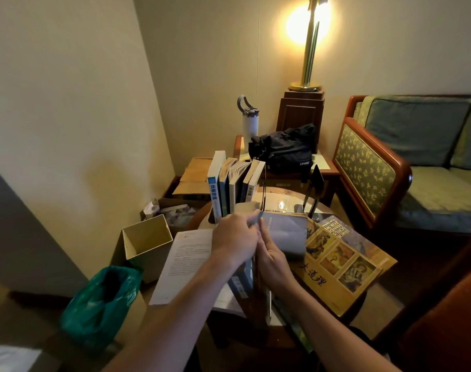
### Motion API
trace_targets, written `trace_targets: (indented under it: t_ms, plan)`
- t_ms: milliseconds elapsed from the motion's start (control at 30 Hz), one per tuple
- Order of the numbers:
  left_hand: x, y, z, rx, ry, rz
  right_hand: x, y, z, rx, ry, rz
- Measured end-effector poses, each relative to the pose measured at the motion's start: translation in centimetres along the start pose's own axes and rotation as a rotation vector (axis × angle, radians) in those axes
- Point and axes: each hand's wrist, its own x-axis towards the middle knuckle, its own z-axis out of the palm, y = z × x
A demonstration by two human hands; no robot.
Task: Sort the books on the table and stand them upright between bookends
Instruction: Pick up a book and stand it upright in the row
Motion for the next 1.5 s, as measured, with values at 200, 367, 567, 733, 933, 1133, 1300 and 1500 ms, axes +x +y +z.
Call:
trace_targets:
  t_ms: [200, 367, 567, 733, 933, 1133, 1300, 1500]
  plan:
    - [0.4, -0.2, 0.3, -0.277, -0.126, -0.032, 0.2, -1.0, -1.5, 0.068, 0.023, -0.009]
    - [-0.9, -0.4, 1.5, -0.640, -0.203, -0.127, 0.4, -3.0, -3.0, 0.004, 0.009, -0.111]
    - [-1.6, -1.2, 3.0, -1.085, -0.246, -0.254, 0.1, -4.6, -4.0, -0.153, -0.104, -0.036]
    - [-3.2, -1.9, 4.5, -1.208, -0.287, -0.343, -0.1, -6.2, -4.2, -0.224, -0.079, 0.106]
    - [-3.8, -2.7, 6.0, -1.028, -0.346, -0.229, -0.8, -6.8, -5.7, -0.389, 0.049, 0.158]
    - [-3.4, -3.1, 5.8, -0.849, -0.352, -0.082, -2.3, -6.1, -7.4, -0.437, 0.178, 0.118]
    - [-2.9, -3.2, 5.2, -0.831, -0.306, -0.117, -3.8, -5.6, -9.7, -0.346, 0.227, 0.146]
    - [-1.0, -3.0, 4.6, -0.741, -0.270, -0.104, -4.4, -7.8, -11.5, -0.336, 0.182, 0.173]
